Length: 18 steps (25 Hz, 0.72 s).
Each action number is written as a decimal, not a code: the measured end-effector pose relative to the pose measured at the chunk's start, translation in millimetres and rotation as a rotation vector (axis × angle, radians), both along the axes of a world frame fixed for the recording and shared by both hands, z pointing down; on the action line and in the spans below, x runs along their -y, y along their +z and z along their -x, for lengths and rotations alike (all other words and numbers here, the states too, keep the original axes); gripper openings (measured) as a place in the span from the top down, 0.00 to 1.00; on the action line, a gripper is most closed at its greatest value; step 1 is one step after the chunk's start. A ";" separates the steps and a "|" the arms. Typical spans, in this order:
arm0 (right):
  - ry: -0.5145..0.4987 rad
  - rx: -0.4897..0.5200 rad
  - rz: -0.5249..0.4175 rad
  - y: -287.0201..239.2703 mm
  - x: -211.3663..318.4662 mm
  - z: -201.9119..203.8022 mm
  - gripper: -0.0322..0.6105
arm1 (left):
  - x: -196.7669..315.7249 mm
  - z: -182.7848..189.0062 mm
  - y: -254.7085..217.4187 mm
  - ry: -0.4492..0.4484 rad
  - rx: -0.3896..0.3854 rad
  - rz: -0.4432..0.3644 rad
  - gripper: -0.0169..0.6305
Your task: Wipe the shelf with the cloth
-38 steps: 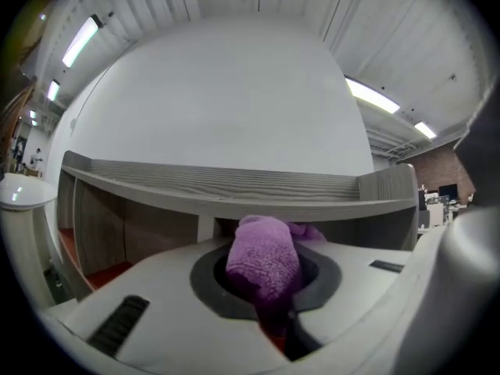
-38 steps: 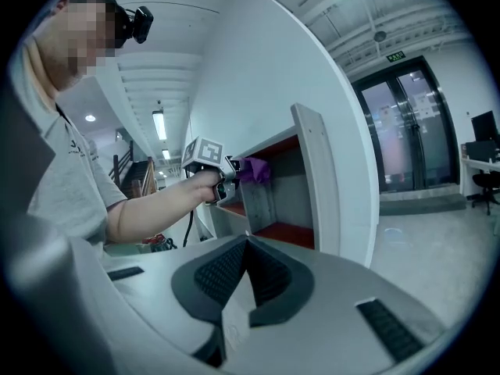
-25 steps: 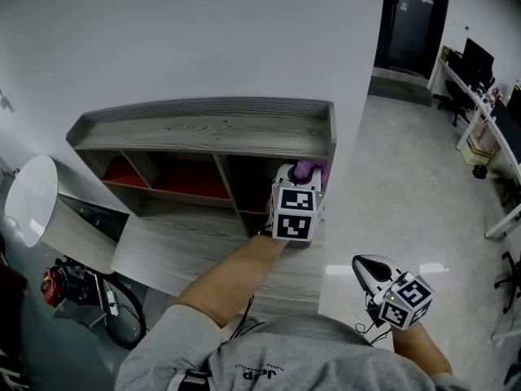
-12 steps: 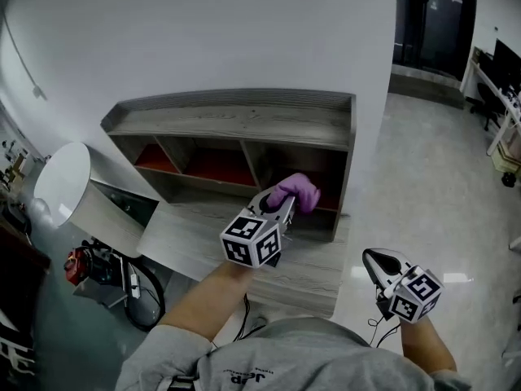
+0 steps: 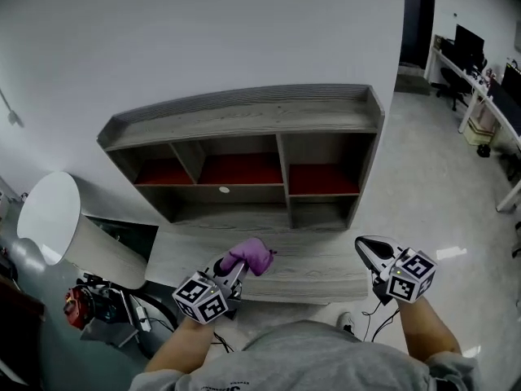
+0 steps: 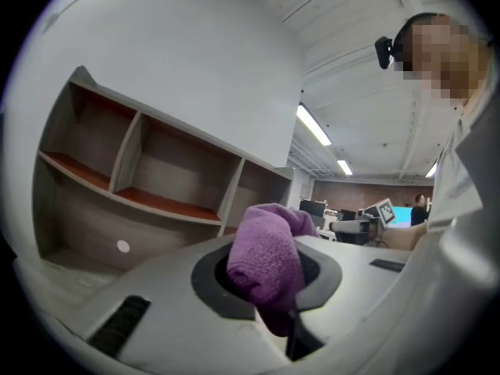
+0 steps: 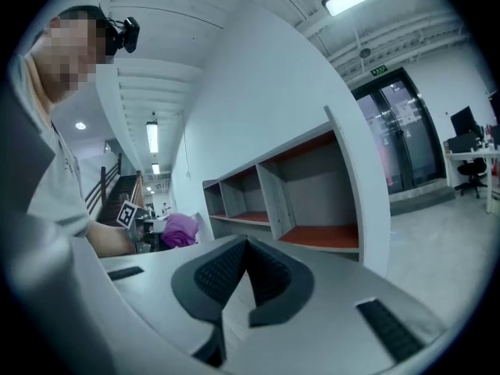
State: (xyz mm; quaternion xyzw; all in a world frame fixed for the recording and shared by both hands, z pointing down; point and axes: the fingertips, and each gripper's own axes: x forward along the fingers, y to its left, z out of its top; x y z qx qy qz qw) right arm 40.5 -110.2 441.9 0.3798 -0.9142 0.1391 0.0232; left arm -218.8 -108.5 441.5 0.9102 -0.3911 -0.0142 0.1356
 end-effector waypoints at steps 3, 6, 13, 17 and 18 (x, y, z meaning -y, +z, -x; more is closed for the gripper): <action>0.049 0.035 0.049 7.1 -13.6 15.7 0.92 | -24.4 15.0 11.7 0.052 -0.083 0.035 0.88; 0.056 0.052 0.081 13.8 -27.7 14.7 0.91 | -40.2 7.9 17.6 0.060 -0.162 0.049 0.88; 0.026 0.042 0.099 16.0 -43.6 -7.1 0.92 | -47.6 -22.2 5.0 0.076 -0.186 0.019 0.88; 0.024 0.011 0.091 19.4 -45.0 -17.7 0.92 | -48.3 -37.1 4.3 0.091 -0.178 0.010 0.88; 0.020 0.004 0.089 19.3 -45.2 -18.7 0.92 | -48.1 -39.8 4.1 0.091 -0.184 0.011 0.88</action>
